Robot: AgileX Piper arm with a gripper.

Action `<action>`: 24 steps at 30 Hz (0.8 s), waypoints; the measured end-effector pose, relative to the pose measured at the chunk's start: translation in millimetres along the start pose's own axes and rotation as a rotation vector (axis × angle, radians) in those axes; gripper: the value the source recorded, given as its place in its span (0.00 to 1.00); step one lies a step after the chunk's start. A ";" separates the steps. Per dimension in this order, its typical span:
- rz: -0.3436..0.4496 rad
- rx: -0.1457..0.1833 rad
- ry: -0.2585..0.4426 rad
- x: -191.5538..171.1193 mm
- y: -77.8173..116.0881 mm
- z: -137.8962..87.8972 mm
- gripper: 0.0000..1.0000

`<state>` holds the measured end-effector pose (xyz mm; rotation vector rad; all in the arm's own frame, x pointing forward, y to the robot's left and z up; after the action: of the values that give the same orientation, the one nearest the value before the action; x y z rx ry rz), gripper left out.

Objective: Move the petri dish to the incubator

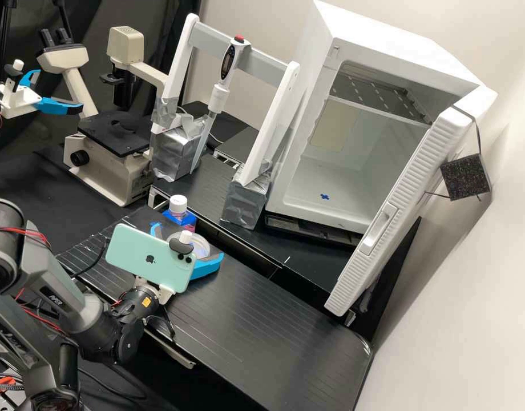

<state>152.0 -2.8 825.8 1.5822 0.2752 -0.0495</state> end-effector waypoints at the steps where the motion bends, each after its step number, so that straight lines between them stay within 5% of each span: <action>1: 0.004 0.000 -0.004 -0.4 0.6 0.6 1.00; 2: 0.007 -0.003 -0.004 -0.7 0.9 0.2 0.00; 14: 0.024 -0.041 0.006 -2.8 2.8 -5.1 0.00; 24: 0.016 -0.038 0.009 -1.9 1.8 -5.0 0.00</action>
<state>149.9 1.9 828.1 1.5475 0.2692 -0.0243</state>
